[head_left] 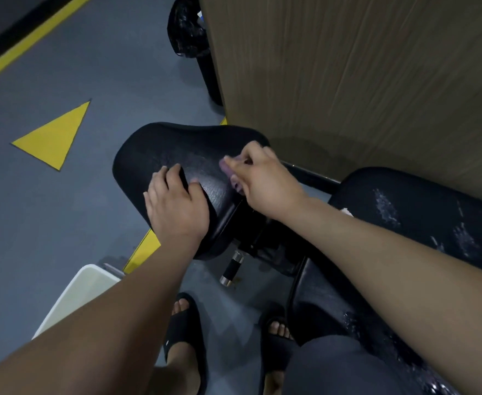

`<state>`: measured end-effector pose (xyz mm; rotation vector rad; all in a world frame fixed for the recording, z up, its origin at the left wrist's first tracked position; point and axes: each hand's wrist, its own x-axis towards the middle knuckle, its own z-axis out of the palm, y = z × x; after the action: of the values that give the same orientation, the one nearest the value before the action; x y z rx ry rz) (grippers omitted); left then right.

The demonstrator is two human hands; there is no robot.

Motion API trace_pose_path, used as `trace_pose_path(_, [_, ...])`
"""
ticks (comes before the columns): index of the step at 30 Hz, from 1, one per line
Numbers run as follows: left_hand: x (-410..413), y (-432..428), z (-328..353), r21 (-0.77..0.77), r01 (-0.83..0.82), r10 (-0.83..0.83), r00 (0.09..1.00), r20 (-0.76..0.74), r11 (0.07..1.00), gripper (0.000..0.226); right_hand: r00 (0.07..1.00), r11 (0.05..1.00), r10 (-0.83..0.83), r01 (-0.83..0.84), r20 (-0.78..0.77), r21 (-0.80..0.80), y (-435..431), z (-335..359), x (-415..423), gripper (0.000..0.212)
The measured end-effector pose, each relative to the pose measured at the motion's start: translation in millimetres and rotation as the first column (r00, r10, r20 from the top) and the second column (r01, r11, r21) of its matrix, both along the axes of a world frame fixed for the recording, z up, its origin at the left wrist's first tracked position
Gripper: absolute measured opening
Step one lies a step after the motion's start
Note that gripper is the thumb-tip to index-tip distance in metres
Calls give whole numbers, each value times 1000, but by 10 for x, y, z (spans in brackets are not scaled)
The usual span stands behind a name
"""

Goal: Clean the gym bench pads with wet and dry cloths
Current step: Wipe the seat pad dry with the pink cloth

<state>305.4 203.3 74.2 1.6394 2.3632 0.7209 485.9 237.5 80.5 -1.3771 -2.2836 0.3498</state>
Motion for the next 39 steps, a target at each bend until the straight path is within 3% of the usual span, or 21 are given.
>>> trace_pose_path(3, [-1,-4,-44,24,-1,2,999,-38,1000,49,989,987,-149,149,-10,-54,394,100,100,15])
trace_pose_path(6, [29,1,-80,38,-7,10,996,-85,999,50,970,968,-221,231,101,-101,726,112,126,25])
trace_pose_path(10, [19,5,-140,55,-21,28,990,-136,998,51,984,982,-174,175,23,-65,536,57,98,26])
trace_pose_path(14, [28,12,-169,81,-30,42,987,-152,996,52,996,996,81,-82,29,32,69,12,105,30])
trace_pose_path(17, [35,27,-195,95,-47,62,984,-165,994,52,999,1000,12,-12,-39,14,331,30,174,22])
trace_pose_path(22, [31,32,-234,99,-57,73,983,-167,993,51,980,960,-192,199,50,-196,969,30,9,28])
trace_pose_path(28, [30,59,-264,104,-65,85,976,-202,992,51,997,929,-46,67,66,-365,1387,97,-127,35])
trace_pose_path(32, [35,51,-252,111,-77,98,976,-194,991,50,999,978,-53,51,-5,-202,1051,110,-51,28])
trace_pose_path(34, [36,50,-244,106,-79,98,978,-184,991,50,993,993,76,-83,-86,-82,790,134,-16,28])
trace_pose_path(36, [35,52,-243,104,-78,96,978,-184,992,50,972,974,228,-228,-50,15,687,152,8,30])
trace_pose_path(39, [27,47,-236,95,-76,93,978,-188,993,51,984,985,171,-172,-39,-18,1015,154,-39,23])
